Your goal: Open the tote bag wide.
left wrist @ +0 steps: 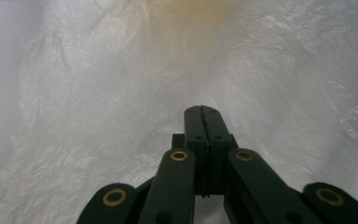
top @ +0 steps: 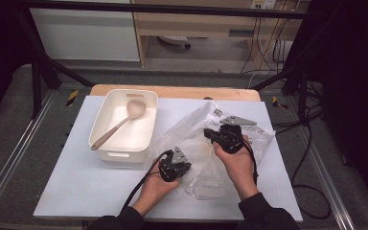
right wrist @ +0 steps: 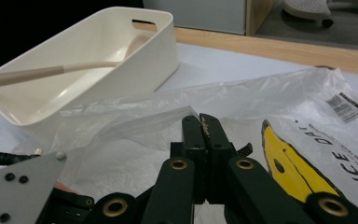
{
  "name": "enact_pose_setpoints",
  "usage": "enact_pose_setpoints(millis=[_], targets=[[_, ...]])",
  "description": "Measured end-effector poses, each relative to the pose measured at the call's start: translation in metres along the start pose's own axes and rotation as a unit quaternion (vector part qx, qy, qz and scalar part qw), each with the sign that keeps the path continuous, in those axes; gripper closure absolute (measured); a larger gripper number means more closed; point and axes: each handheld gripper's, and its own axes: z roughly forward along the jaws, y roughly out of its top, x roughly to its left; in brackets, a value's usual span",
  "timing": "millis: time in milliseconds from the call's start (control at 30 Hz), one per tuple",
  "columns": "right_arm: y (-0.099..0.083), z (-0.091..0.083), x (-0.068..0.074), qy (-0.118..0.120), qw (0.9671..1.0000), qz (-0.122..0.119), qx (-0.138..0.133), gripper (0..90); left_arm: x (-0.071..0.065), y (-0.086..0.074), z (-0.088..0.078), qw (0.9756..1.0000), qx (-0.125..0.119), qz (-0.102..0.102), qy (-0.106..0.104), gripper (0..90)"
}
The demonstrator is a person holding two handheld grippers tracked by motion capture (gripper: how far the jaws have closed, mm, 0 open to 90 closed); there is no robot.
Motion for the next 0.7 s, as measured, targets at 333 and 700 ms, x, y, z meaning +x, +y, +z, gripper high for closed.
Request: enact_pose_setpoints(millis=[333, 700], targets=[[0.023, -0.012, 0.003, -0.003, 0.9998, -0.008, -0.018, 90.0, 0.002, 0.002, 0.001, 1.0, 0.003, 0.006, -0.005, 90.0], [0.036, -0.018, -0.003, -0.011, 0.9996, -0.006, -0.027, 90.0, 0.005, 0.01, 0.008, 0.9998, 0.007, 0.017, 0.005, 90.0]])
